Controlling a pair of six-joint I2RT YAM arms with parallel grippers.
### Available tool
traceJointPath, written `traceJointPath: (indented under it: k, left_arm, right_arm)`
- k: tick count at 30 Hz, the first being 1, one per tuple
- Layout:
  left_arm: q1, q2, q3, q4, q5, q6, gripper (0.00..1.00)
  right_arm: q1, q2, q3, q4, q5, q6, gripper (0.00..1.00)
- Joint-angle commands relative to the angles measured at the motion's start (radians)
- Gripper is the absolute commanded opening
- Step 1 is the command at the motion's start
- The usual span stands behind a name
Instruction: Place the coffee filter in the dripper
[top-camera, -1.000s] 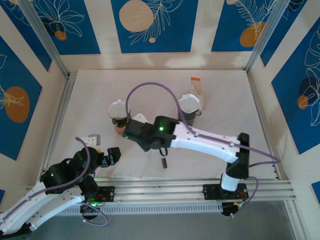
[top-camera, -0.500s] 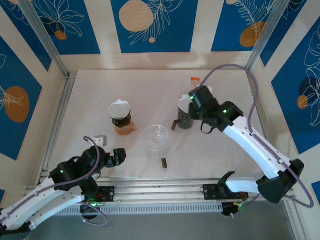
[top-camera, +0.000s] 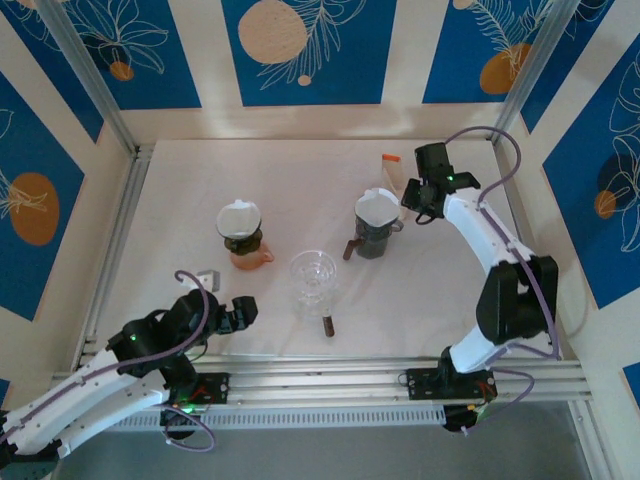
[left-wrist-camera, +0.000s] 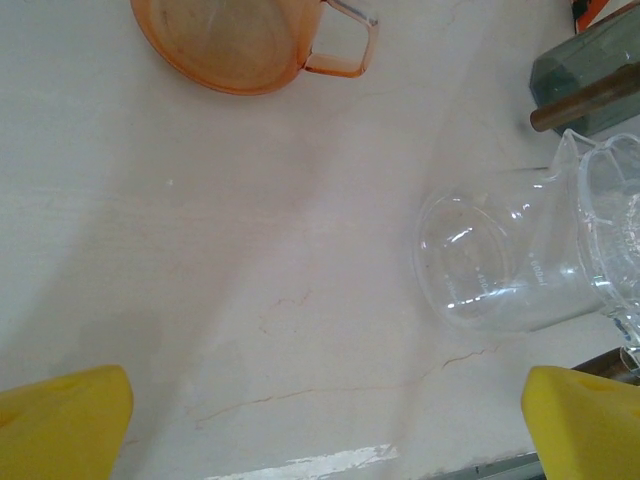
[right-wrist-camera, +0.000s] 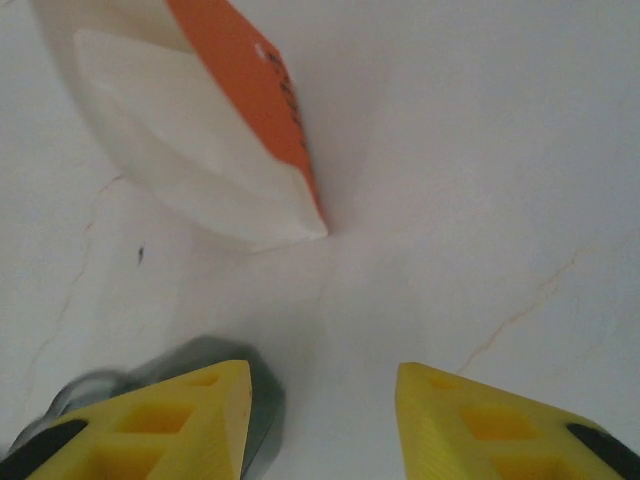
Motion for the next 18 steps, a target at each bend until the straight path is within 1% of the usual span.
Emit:
traceJointPath:
  k: [1,7,11,15,18]
  left_arm:
    - [-0.003,0.011,-0.015,0.017,0.011,-0.023,1.00]
    - [-0.002,0.053,-0.016,0.039,0.015,-0.024,1.00]
    - [-0.002,0.092,-0.016,0.066,0.023,-0.019,1.00]
    - [-0.002,0.122,-0.012,0.087,0.029,-0.014,1.00]
    - [0.000,0.138,-0.012,0.094,0.031,-0.012,1.00]
  right_arm:
    - [-0.020,0.072,0.077,0.059,-0.056,-0.051,0.44]
    - [-0.025,0.183,0.140,0.116,-0.084,-0.090,0.47]
    - [-0.031,0.257,0.206,0.108,-0.088,-0.100,0.46]
    - [-0.033,0.320,0.266,0.089,-0.082,-0.115,0.44]
    - [-0.035,0.354,0.303,0.075,-0.071,-0.126,0.39]
